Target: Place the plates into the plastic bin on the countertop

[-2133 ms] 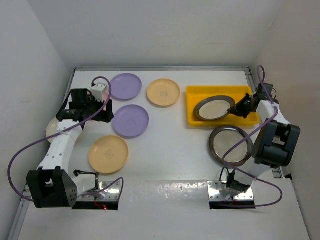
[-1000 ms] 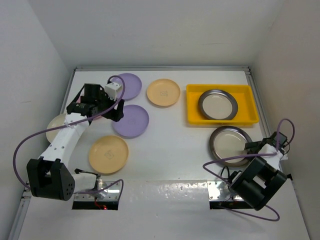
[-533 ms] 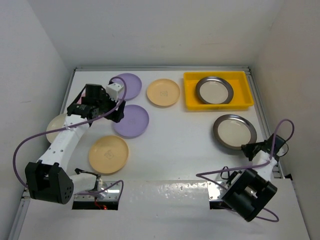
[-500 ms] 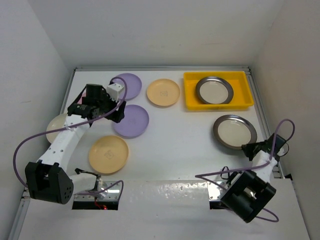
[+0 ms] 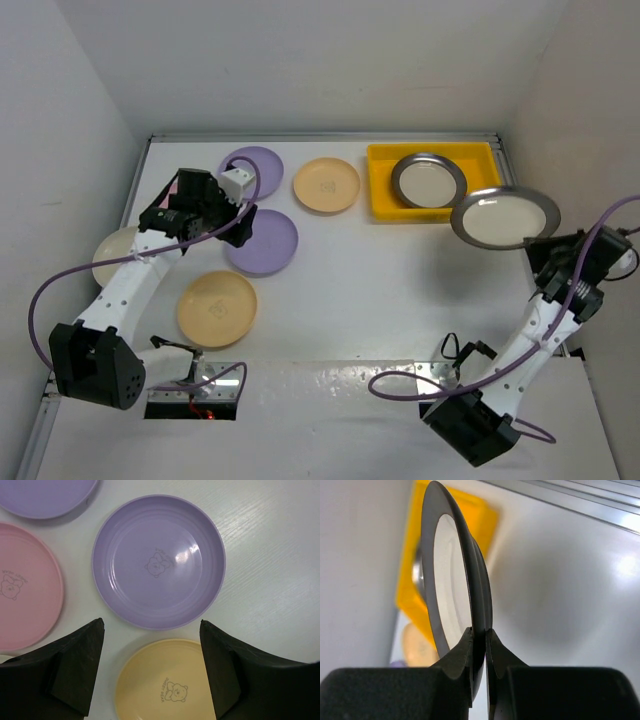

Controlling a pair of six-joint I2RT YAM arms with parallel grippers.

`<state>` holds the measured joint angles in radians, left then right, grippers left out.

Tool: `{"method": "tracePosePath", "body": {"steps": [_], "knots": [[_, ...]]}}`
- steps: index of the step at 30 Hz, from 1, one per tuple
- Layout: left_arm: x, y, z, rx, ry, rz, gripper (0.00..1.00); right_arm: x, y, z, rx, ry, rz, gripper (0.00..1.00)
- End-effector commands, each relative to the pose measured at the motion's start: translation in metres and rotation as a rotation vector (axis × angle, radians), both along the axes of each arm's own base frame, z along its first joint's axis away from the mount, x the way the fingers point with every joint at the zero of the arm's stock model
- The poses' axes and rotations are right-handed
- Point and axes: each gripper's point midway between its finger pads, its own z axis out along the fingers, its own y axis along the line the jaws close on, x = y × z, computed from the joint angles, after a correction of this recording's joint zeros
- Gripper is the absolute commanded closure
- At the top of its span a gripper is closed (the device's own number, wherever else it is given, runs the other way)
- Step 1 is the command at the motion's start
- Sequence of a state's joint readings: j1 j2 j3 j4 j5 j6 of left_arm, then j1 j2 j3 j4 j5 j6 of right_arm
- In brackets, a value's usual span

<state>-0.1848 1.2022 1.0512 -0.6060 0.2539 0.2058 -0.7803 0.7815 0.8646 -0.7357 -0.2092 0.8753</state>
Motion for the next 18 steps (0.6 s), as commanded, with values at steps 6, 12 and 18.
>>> {"method": "tracePosePath", "body": {"steps": [6, 12, 18], "knots": [[0.011, 0.002, 0.023, -0.001, -0.054, 0.005, 0.22, 0.090, 0.046, 0.112, -0.047, -0.388, 0.348, 1.00], [0.027, 0.008, 0.025, -0.012, -0.038, 0.026, 0.22, 0.188, 0.091, 0.078, -0.253, -0.209, 0.574, 1.00], [0.040, 0.031, 0.015, -0.018, 0.015, 0.109, 0.22, 0.261, 0.071, 0.040, -0.169, -0.253, 0.519, 1.00]]}}
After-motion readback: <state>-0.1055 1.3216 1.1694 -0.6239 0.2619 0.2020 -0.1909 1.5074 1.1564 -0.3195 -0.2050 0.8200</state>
